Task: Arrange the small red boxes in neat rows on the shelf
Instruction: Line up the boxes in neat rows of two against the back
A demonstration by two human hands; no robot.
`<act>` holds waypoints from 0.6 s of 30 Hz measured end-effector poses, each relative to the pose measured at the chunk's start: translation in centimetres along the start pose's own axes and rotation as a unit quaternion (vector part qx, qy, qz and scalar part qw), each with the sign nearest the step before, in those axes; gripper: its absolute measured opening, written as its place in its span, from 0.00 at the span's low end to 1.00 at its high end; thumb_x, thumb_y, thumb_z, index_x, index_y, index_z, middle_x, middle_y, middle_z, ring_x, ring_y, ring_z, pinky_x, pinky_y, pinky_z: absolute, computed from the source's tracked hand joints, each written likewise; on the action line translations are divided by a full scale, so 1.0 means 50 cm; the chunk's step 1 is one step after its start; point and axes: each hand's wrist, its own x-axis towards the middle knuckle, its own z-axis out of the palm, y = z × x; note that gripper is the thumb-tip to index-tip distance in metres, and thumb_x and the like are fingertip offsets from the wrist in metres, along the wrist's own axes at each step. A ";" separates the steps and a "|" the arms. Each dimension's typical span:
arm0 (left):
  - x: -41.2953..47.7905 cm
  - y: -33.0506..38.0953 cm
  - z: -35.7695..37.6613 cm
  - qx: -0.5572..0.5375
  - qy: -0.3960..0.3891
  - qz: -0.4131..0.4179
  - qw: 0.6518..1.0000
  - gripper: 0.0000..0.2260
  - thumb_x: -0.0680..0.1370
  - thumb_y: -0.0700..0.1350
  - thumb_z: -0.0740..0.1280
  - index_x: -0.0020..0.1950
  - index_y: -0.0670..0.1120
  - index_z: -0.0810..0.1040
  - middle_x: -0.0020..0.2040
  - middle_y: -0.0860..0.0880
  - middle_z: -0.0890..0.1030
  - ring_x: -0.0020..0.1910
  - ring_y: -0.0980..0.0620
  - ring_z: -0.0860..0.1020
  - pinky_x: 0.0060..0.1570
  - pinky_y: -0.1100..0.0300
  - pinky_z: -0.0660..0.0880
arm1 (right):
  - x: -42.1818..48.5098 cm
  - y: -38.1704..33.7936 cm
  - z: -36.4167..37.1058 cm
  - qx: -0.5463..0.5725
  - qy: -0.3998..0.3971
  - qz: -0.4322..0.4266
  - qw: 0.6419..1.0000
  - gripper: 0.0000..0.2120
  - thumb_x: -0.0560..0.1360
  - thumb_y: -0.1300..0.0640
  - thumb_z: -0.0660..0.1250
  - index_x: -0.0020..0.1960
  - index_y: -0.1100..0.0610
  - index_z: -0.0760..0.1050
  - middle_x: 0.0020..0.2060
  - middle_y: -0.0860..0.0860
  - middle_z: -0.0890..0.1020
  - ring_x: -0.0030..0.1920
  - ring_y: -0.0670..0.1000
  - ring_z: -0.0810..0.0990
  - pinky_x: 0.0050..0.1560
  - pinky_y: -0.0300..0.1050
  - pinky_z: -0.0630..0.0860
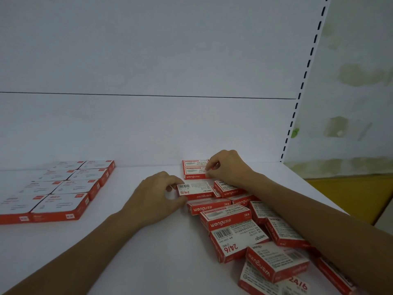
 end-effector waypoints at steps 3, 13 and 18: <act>0.001 0.004 -0.004 -0.012 -0.005 0.002 1.000 0.15 0.72 0.55 0.69 0.57 0.53 0.76 0.46 0.58 0.74 0.45 0.61 0.73 0.43 0.70 0.68 | -0.009 -0.004 -0.010 0.033 0.048 -0.014 0.998 0.13 0.75 0.51 0.65 0.44 0.61 0.80 0.43 0.52 0.83 0.33 0.42 0.75 0.32 0.28 0.67; -0.011 0.023 -0.017 -0.042 -0.047 -0.001 0.998 0.16 0.71 0.53 0.70 0.57 0.52 0.76 0.49 0.55 0.76 0.48 0.58 0.74 0.43 0.74 0.67 | -0.096 0.012 -0.133 -0.011 -0.219 0.025 0.975 0.11 0.73 0.47 0.66 0.55 0.46 0.77 0.49 0.41 0.79 0.51 0.43 0.76 0.52 0.41 0.70; -0.019 0.041 -0.014 -0.042 -0.048 -0.020 0.998 0.12 0.74 0.51 0.67 0.57 0.52 0.77 0.51 0.54 0.77 0.50 0.57 0.74 0.46 0.69 0.69 | -0.133 0.033 -0.116 0.032 -0.189 0.018 0.981 0.12 0.73 0.46 0.66 0.56 0.42 0.73 0.59 0.46 0.76 0.55 0.47 0.74 0.53 0.43 0.71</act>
